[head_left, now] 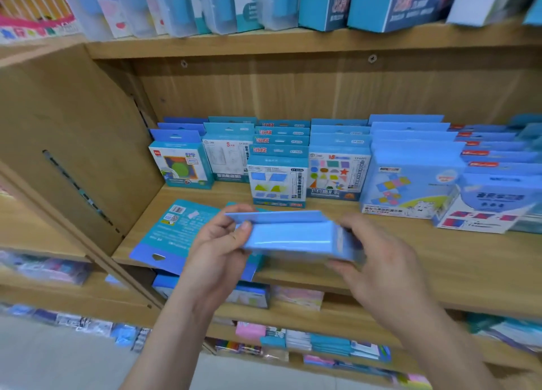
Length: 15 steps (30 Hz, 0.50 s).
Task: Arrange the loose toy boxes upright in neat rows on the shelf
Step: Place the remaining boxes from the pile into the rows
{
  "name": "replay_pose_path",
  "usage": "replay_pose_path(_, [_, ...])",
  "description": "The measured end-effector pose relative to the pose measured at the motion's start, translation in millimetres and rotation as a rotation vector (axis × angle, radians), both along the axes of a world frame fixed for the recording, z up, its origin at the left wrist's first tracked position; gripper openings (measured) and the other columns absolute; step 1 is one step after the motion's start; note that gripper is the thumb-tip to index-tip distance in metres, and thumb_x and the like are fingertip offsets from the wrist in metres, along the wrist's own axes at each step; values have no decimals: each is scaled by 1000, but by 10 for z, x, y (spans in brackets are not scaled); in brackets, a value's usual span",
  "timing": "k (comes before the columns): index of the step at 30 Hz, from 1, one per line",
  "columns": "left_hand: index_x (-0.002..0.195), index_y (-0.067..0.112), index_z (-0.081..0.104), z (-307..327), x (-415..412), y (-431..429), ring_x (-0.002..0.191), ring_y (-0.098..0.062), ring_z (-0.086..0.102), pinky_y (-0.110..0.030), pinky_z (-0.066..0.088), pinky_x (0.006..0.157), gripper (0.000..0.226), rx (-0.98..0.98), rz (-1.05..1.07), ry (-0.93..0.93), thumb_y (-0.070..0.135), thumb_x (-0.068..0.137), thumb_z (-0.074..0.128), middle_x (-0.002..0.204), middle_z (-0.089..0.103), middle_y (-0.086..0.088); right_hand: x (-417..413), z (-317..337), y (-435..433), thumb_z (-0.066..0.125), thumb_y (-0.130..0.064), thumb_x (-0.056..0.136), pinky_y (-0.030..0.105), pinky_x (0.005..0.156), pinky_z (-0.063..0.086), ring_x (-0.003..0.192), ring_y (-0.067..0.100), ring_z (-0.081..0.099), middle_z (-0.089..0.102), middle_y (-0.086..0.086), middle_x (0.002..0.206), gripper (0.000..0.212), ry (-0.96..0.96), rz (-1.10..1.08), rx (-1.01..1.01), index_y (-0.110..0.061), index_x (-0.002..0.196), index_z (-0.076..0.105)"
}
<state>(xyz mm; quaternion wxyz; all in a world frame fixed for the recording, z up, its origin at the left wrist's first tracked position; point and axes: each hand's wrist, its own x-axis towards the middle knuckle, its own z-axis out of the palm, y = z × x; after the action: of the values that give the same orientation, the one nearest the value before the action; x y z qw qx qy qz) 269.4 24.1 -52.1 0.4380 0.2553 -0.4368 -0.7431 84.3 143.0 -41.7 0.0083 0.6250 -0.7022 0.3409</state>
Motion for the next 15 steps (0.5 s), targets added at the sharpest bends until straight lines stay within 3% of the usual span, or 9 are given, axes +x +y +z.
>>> replay_pose_path(2, [79, 19, 70, -48, -36, -4, 93, -20, 64, -27, 52, 79, 12, -11, 21, -20, 9, 74, 66, 98, 69, -10, 12, -40, 38, 82, 3, 46, 32, 54, 47, 62, 29, 57, 63, -4, 87, 69, 115, -13, -93, -27, 97, 46])
replay_pose_path(5, [83, 16, 67, -87, -120, 46, 92, -19, 63, -28, 52, 79, 8, -27, 41, -43, 14, 76, 72, 96, 68, -11, -30, -103, 69, 78, 7, 46, 30, 55, 46, 68, 26, 58, 64, -4, 93, 71, 94, -49, -139, -27, 100, 47])
replay_pose_path(9, [82, 12, 59, -5, -311, 162, 65, -2, 61, -14, 48, 59, 9, -135, 144, -148, 5, 85, 55, 63, 64, 10, -144, -170, 144, 81, -13, 67, 21, 71, 42, 88, 4, 52, 59, -20, 98, 56, -257, -53, -59, -38, 103, 47])
replay_pose_path(11, [82, 14, 63, 26, -427, 198, 67, -2, 62, -13, 48, 61, 13, -215, 139, -201, 6, 88, 55, 66, 66, 9, -253, -209, 198, 78, -23, 74, 20, 74, 46, 89, 0, 56, 61, -25, 101, 46, -440, -72, 9, -41, 107, 51])
replay_pose_path(15, [85, 12, 65, 15, -650, 264, 78, -13, 59, -29, 47, 73, 6, -333, 119, -328, 14, 89, 61, 77, 64, 0, -434, -242, 308, 72, -27, 80, 8, 73, 47, 95, -7, 60, 64, -29, 103, 35, -623, -59, 44, -40, 109, 56])
